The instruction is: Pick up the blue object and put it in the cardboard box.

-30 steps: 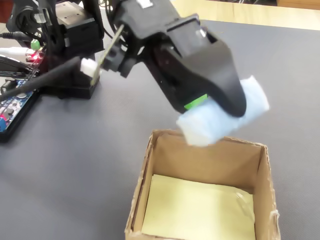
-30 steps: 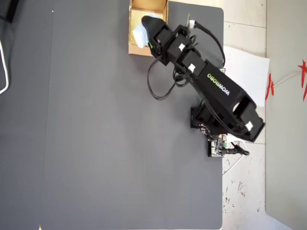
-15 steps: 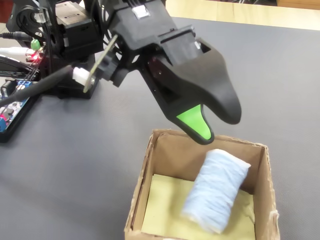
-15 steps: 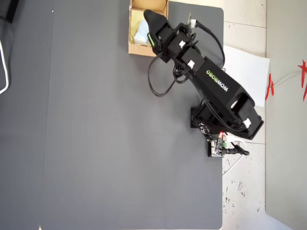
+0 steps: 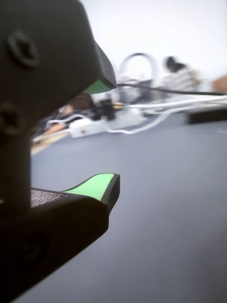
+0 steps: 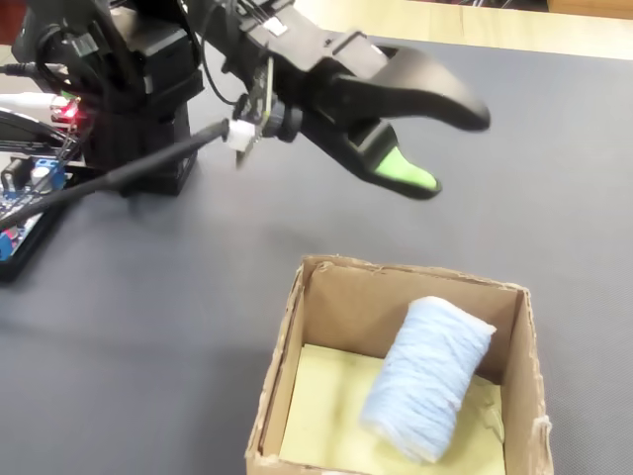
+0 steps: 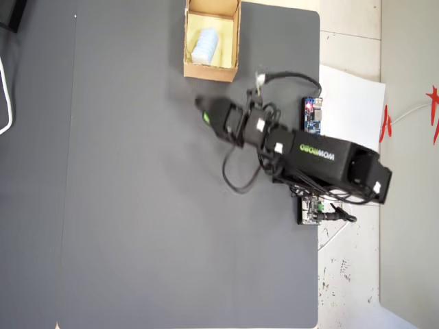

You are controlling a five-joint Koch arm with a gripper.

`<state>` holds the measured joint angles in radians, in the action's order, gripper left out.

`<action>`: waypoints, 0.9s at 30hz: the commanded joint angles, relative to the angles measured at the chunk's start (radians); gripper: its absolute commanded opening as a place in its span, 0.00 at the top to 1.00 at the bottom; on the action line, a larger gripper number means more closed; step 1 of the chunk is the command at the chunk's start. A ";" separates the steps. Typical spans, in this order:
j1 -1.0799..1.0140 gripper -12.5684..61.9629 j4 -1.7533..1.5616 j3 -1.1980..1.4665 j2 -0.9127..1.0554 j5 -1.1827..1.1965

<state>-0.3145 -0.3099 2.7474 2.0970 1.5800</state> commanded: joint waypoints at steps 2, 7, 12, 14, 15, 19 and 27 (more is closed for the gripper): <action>0.083 0.38 -0.110 0.031 0.081 0.031; 0.176 0.38 -0.110 0.160 0.146 0.031; 0.262 0.38 -0.103 0.288 0.232 0.035; 0.287 0.38 -0.101 0.337 0.258 0.058; 0.304 0.38 -0.101 0.364 0.265 0.058; 0.318 0.38 -0.002 0.373 0.270 0.058; 0.316 0.38 0.305 0.371 0.270 0.054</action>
<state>0.0015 -0.0736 3.0802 2.2795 1.6061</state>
